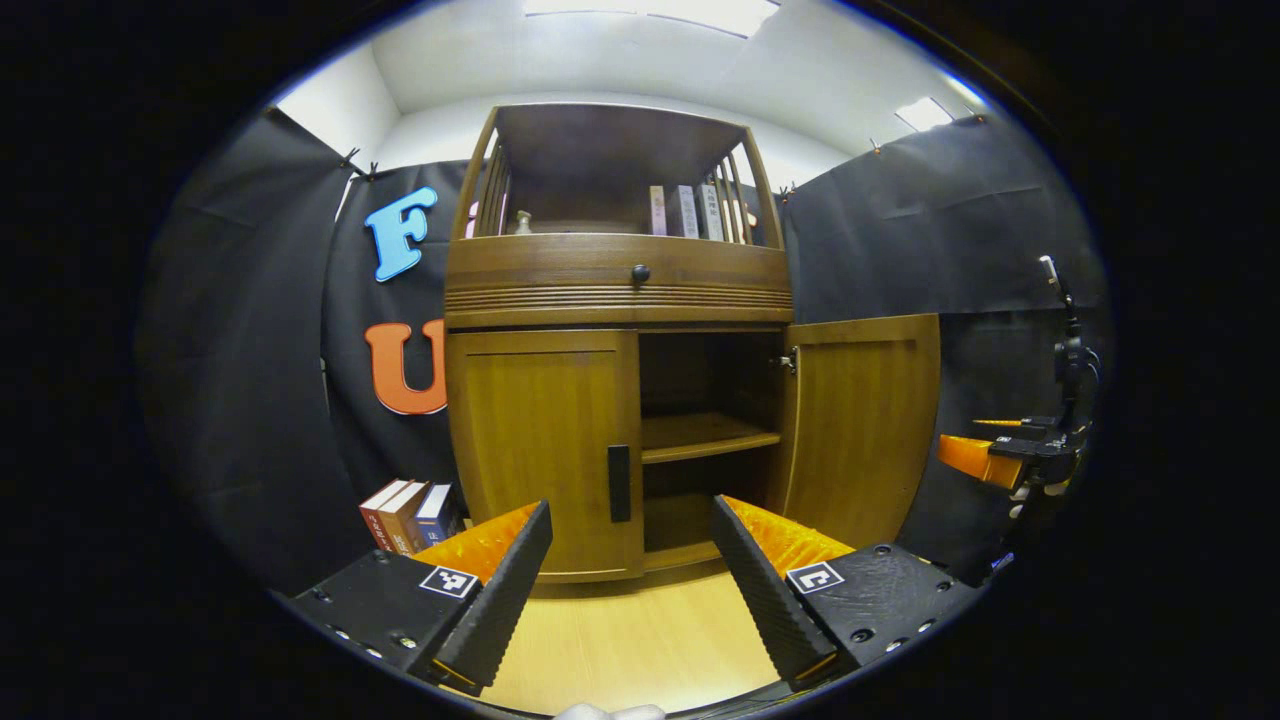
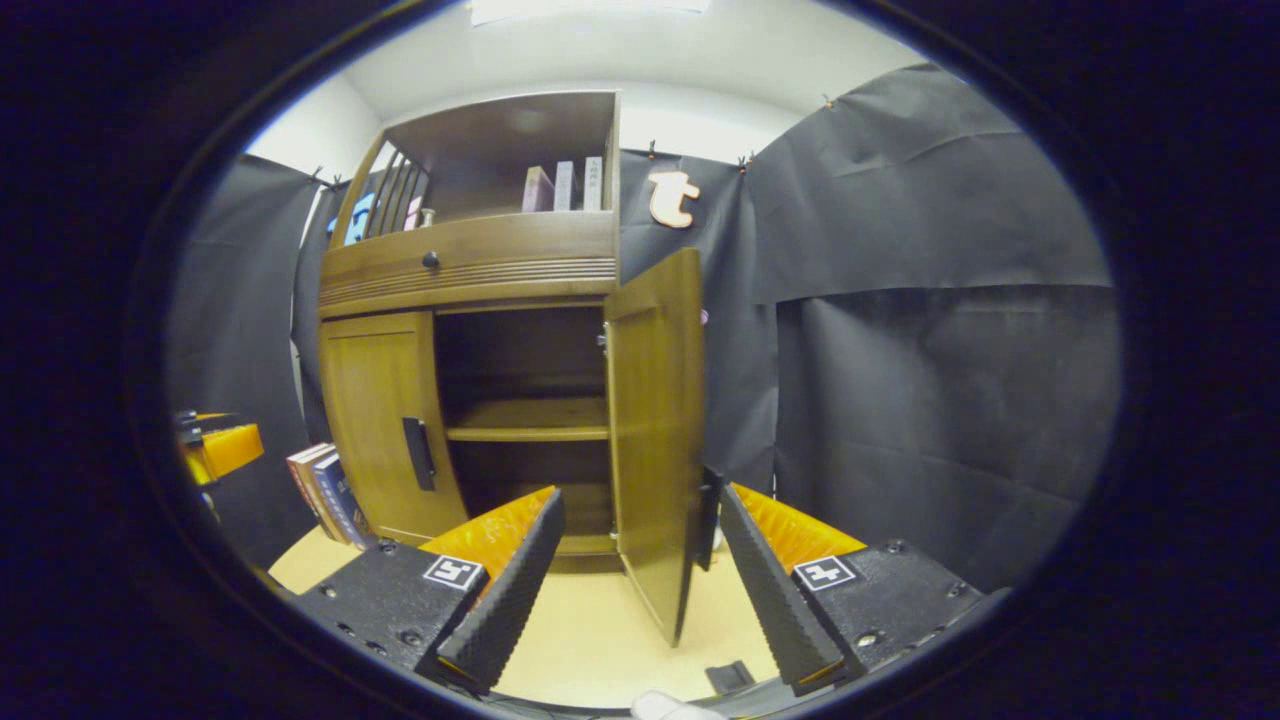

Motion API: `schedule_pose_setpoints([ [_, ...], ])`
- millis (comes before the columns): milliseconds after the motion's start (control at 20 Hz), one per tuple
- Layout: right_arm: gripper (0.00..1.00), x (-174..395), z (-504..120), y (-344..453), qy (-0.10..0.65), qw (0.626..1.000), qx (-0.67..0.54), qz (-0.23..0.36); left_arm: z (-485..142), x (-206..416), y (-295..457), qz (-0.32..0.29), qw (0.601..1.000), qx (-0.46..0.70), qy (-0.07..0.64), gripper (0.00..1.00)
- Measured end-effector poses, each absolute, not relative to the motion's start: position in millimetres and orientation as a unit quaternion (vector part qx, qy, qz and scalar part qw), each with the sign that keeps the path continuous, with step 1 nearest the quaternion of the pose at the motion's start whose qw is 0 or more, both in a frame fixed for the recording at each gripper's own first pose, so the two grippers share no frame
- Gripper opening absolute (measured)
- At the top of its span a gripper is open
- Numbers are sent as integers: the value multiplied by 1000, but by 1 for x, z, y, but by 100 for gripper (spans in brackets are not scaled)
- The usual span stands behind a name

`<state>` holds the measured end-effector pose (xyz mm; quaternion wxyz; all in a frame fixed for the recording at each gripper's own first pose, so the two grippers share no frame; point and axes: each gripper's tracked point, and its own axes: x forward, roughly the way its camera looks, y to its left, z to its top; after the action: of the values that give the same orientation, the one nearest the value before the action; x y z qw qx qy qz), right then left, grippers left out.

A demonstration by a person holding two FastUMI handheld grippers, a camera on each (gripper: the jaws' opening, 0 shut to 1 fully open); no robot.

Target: Open the right door of the double-door shoe cabinet with the right hand, and open the left door with the left hand.

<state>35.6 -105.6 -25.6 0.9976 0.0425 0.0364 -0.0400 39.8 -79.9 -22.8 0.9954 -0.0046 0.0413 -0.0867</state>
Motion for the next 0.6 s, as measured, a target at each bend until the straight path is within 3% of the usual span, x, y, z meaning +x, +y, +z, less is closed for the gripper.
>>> schedule_pose_setpoints([
  [150, 98, 32, -38, -65, 50, 997, 40, -29, -33, 45, -52, -77, 996, -8, 45, 100],
  [200, 98, 29, -40, -55, 53, 997, 47, -26, -37, 45, -43, -71, 996, -9, 48, 96],
  [250, 98, 28, -43, -45, 57, 997, 52, -20, -40, 46, -36, -65, 997, -9, 48, 100],
  [300, 100, 29, -47, -34, 63, 997, 52, -12, -43, 48, -29, -59, 997, -10, 49, 96],
  [600, 100, 40, -37, -33, 70, 997, 29, -10, -66, 100, -36, -58, 997, -11, 55, 95],
])
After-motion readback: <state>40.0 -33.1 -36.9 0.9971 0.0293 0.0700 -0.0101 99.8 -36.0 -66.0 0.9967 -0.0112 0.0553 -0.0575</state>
